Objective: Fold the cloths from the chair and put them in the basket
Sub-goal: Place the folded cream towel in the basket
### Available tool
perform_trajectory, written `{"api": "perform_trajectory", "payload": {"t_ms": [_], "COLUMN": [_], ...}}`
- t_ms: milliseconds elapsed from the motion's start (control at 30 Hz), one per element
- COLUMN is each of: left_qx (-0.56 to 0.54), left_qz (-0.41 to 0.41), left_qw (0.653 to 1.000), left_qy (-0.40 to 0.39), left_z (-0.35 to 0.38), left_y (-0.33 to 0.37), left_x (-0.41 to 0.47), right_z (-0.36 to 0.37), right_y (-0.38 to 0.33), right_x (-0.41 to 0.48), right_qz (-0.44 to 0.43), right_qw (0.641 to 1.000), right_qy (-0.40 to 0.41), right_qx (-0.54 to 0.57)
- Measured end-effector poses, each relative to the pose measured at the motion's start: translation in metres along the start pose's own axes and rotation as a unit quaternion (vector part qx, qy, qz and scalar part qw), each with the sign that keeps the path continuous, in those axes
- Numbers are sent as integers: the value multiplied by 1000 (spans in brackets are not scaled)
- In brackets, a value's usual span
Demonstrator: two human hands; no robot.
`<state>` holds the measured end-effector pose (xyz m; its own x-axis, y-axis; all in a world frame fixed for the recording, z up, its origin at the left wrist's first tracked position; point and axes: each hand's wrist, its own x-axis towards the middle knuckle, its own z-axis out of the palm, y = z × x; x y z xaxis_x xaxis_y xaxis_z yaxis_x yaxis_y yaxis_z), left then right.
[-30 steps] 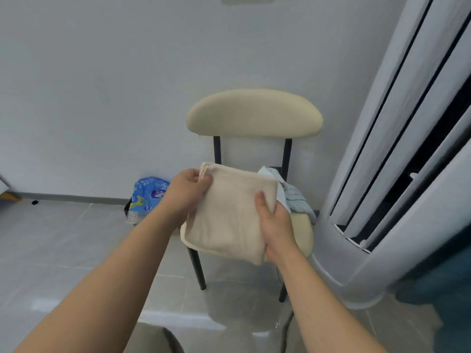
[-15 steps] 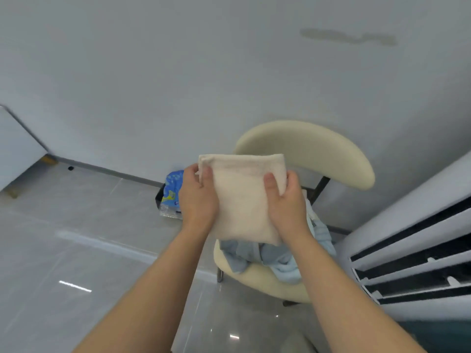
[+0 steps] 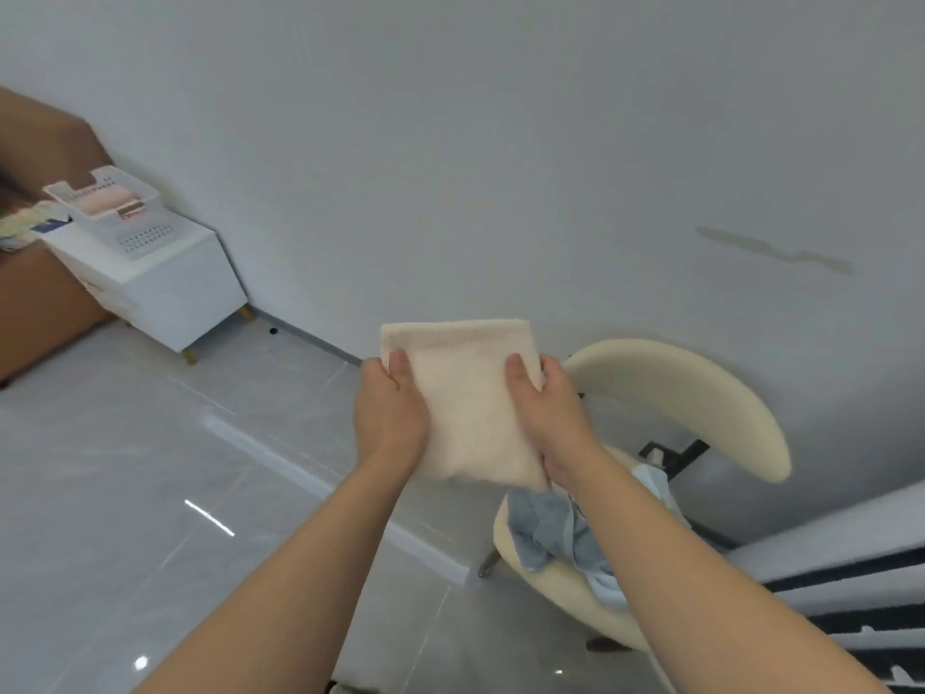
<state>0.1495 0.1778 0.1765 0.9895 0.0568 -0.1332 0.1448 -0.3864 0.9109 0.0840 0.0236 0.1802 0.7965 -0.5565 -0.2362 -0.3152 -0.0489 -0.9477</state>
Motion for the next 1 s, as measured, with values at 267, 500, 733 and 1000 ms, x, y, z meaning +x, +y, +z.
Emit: {"api": "perform_trajectory", "payload": {"t_ms": [267, 500, 733, 1000], "left_qx": [-19, -9, 78, 112], "left_qz": [-39, -29, -18, -48], "left_qw": [996, 989, 993, 989], "left_qy": [-84, -144, -88, -80], "left_z": [-125, -196, -258, -383], "left_y": [-14, -44, -81, -91], "left_x": [101, 188, 336, 530], "right_z": [123, 246, 393, 575], "right_y": [-26, -51, -63, -123], "right_x": [-17, 18, 98, 213], "right_qz": [121, 19, 52, 195], "right_qw": [990, 997, 997, 951], "right_qy": [-59, -4, -62, -207], "right_qx": [41, -77, -14, 117]}}
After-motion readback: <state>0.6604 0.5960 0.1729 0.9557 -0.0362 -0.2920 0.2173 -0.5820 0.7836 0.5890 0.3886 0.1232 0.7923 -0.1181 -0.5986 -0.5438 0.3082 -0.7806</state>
